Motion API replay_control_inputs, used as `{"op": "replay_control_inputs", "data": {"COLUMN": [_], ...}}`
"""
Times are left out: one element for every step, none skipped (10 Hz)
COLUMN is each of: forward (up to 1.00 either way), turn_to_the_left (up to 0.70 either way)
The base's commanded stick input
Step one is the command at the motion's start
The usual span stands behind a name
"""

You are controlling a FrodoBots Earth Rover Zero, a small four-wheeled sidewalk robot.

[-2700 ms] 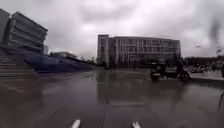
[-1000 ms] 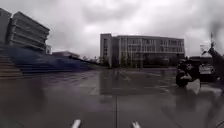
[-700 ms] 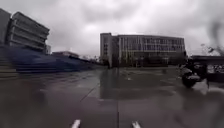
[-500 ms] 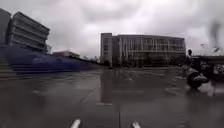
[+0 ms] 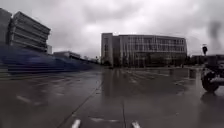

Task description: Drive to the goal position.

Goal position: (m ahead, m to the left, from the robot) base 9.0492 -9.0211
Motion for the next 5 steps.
{"op": "replay_control_inputs", "data": {"forward": [1.0, 1.0, 1.0, 1.0, 1.0], "turn_to_the_left": [0.0, 0.0, 0.0, 0.0, 0.0]}}
